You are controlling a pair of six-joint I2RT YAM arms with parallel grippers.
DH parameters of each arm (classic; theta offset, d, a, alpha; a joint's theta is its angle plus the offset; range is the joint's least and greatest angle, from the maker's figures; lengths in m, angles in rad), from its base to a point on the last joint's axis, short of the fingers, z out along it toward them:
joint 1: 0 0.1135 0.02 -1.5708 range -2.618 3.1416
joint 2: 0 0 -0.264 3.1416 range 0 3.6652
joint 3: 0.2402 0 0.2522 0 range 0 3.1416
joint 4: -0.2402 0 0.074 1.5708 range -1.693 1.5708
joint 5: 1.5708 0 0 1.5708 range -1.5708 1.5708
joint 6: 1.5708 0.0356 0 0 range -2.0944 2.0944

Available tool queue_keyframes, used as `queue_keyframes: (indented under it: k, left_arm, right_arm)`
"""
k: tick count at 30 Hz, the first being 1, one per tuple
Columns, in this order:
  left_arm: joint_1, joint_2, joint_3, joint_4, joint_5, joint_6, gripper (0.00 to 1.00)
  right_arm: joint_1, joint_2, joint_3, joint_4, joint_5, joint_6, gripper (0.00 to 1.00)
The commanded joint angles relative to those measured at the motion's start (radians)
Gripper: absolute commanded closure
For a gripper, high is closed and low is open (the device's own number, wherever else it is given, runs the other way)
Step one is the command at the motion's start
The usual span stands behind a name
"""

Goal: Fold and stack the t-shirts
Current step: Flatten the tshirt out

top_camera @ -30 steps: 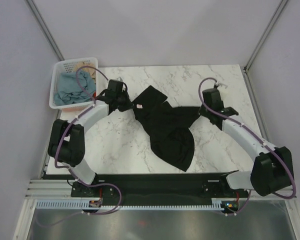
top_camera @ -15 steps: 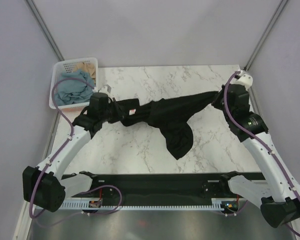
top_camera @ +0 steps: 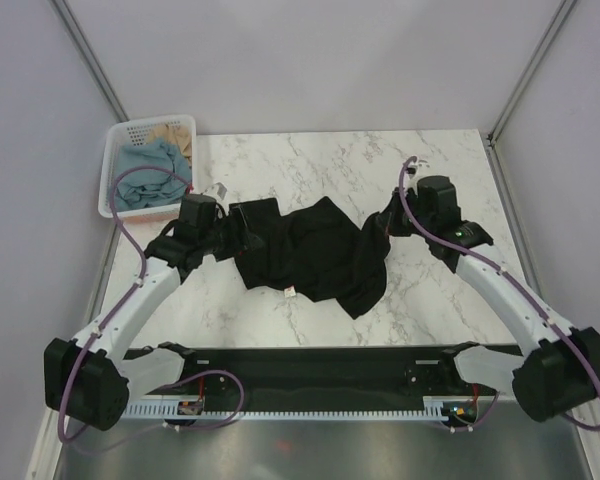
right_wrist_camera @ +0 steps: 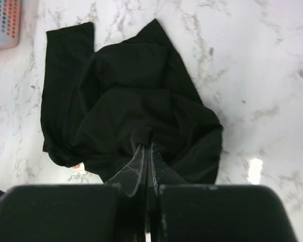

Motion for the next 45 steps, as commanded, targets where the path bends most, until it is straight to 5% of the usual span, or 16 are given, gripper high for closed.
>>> queue_keyframes:
  k: [1,6,16,33,35,36,38,45]
  left_arm:
    - [0.001,0.06,0.064,0.102,0.125,0.068,0.3]
    - [-0.026,0.262,0.091,0.208,0.331,0.135,0.32]
    - [-0.274,0.566,0.283,0.228,0.287,0.295,0.38]
    - [-0.334,0.775,0.258,0.376,0.266,0.215,0.44]
    - [-0.344,0.778,0.262,0.39,0.279,0.2,0.56]
    - [-0.347,0.775,0.263,0.392,0.286,0.191,0.76]
    - [-0.344,0.744,0.262,0.392,0.289,0.155,0.94]
    - [-0.262,0.478,0.163,0.351,0.281,-0.058,0.98]
  right_arm:
    - [0.023,0.136,0.043,0.214,-0.144,-0.045,1.0]
    - [0.029,0.195,0.085,0.172,-0.022,-0.039,1.0]
    - [0.028,0.014,-0.045,0.063,0.138,-0.004,1.0]
    - [0.026,-0.047,-0.108,0.055,0.123,0.007,1.0]
    - [0.028,-0.043,-0.108,0.053,0.123,0.01,1.0]
    - [0.028,-0.043,-0.104,0.053,0.122,0.011,1.0]
    - [0.028,-0.04,-0.099,0.053,0.122,0.01,1.0]
    - [0.026,0.001,-0.001,0.003,0.151,-0.032,1.0]
